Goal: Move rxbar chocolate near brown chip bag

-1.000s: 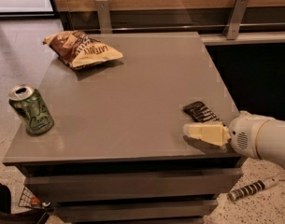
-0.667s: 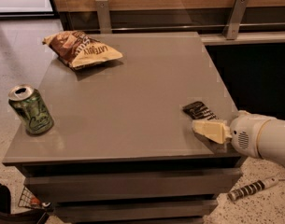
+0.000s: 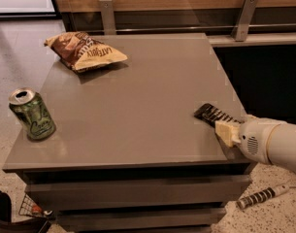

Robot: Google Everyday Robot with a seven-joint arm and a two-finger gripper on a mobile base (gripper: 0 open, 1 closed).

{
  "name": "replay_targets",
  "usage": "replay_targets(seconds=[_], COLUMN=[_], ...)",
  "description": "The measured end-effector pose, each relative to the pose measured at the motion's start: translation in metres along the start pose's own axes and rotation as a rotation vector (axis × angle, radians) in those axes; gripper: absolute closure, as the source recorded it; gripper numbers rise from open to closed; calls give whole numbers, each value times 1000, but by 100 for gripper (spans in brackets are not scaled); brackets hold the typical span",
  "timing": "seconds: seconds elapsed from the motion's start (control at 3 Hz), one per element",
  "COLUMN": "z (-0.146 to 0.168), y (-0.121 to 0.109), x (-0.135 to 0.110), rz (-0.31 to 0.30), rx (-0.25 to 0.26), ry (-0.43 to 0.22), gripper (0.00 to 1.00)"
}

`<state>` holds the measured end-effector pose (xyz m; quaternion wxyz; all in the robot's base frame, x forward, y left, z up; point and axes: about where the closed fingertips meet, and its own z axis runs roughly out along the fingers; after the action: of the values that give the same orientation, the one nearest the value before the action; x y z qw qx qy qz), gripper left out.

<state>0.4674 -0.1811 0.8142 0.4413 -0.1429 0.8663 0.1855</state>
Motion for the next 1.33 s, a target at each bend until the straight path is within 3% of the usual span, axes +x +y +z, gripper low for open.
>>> replay_targets(seconds=[0.33,1.33], z=[-1,-1], y=[0,0], x=[-1,-1], rz=[0,-1], rx=[0,0], ry=[0,0], gripper=[100,100])
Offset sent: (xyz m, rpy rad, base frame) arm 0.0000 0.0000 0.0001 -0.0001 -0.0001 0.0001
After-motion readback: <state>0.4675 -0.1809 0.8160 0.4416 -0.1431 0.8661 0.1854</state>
